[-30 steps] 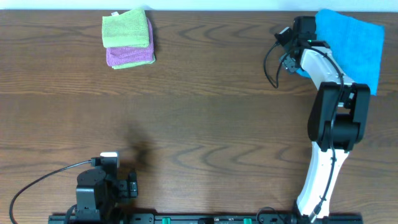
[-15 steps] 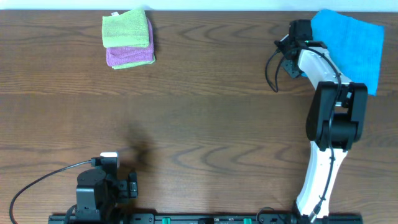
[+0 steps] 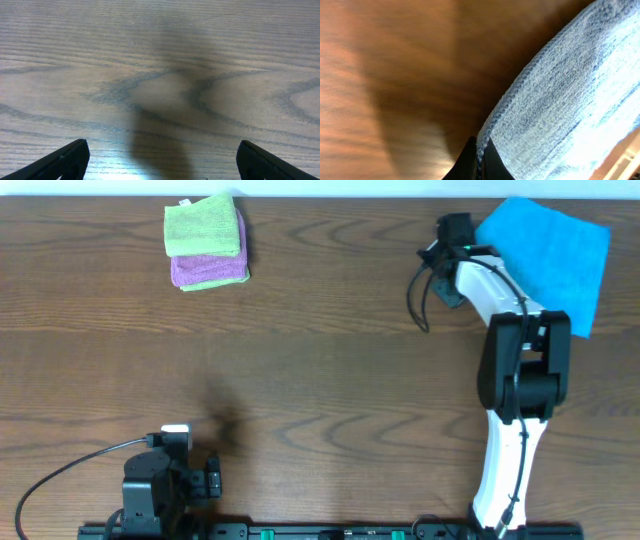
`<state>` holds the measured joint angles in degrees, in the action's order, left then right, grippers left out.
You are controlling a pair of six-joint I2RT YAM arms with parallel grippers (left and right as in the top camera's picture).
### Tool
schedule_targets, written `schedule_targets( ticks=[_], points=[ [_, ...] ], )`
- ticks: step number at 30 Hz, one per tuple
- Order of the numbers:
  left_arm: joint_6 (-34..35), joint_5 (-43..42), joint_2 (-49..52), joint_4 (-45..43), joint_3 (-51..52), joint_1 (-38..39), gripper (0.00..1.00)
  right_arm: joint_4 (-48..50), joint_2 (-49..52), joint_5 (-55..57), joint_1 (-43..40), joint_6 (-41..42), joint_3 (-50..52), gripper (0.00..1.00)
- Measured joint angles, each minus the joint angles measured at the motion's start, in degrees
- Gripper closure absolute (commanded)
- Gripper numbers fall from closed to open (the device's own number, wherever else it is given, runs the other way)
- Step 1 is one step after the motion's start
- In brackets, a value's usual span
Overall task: Fold the cloth
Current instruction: 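Drag the blue cloth with the right gripper toward the table center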
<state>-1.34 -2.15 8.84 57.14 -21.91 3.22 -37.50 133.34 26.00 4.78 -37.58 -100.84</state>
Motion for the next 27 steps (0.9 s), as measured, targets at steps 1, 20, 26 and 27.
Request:
schedule_targets(
  ticks=[1, 20, 26, 27],
  points=[
    [0.0, 0.0, 0.0, -0.02, 0.0, 0.0, 0.05, -1.66, -0.48, 1.62, 1.33, 0.57, 0.02, 0.99],
    [0.0, 0.0, 0.0, -0.04, 0.0, 0.0, 0.05, -38.51, -14.08, -3.85, 18.91, 43.41, -0.7, 0.98],
    [0.0, 0.0, 0.0, -0.04, 0.0, 0.0, 0.05, -44.13, -14.08, -4.85, 19.02, 53.72, -0.68, 0.99],
    [0.0, 0.0, 0.0, -0.02, 0.0, 0.0, 0.05, -44.81, -14.05, -6.82, 19.04, 51.52, -0.68, 0.99]
  ],
)
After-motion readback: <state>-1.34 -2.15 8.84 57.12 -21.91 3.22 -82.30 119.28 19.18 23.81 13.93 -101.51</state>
